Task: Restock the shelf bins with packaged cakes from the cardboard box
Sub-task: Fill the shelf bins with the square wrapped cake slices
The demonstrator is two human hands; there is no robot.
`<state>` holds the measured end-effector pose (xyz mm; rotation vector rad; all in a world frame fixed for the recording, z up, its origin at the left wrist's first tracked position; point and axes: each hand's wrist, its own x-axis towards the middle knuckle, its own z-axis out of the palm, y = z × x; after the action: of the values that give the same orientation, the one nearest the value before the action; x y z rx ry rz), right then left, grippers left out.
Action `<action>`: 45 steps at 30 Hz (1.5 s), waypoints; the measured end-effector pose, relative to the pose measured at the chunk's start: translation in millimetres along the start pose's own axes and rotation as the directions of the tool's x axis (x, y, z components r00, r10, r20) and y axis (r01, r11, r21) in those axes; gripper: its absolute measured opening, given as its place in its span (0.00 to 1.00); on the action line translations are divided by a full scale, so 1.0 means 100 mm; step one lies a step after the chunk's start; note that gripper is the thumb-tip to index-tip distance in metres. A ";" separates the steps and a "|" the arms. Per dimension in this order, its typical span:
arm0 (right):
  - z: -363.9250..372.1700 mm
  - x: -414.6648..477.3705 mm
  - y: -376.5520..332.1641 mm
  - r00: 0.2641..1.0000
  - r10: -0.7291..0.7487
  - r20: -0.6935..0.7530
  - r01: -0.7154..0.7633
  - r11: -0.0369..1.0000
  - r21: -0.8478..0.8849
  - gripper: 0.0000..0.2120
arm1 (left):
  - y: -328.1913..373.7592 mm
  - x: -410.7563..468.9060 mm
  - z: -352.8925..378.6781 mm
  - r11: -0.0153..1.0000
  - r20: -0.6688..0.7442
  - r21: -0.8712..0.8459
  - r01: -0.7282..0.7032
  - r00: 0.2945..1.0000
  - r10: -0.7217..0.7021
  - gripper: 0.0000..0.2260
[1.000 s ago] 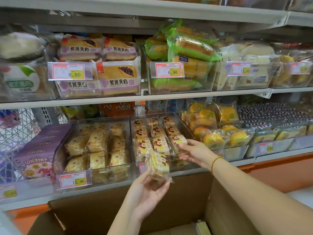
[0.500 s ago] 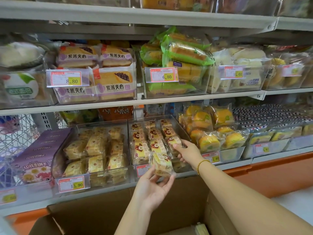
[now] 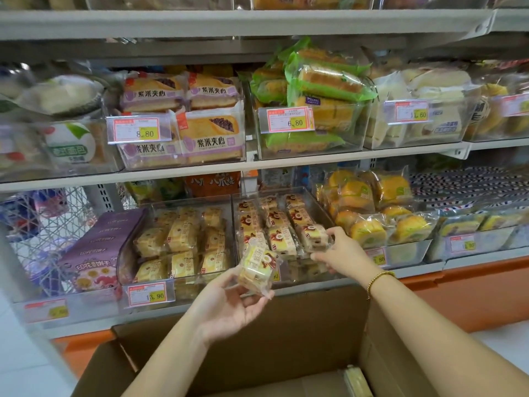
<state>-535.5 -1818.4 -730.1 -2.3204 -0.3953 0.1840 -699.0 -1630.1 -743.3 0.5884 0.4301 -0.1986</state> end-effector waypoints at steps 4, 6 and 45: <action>0.12 -0.10 -0.05 0.966 -0.173 -0.194 0.146 0.978 -0.146 0.31 | 0.01 -0.07 -0.07 0.998 -0.003 0.063 0.030 1.000 -0.030 0.28; 0.11 -0.21 -0.22 0.956 -0.290 -0.035 0.291 0.957 0.023 0.34 | 0.06 -0.12 -0.12 0.972 -0.032 0.225 0.070 0.997 -0.065 0.28; 0.96 1.69 -1.23 0.989 0.140 0.047 -0.141 0.807 0.574 0.07 | 0.84 0.76 -0.23 0.236 0.000 0.956 -0.175 0.805 0.594 0.27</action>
<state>-428.1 -1615.8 -712.2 -1.7412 -0.1341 0.3309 -613.2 -1553.4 -752.9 1.9424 0.4907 0.2254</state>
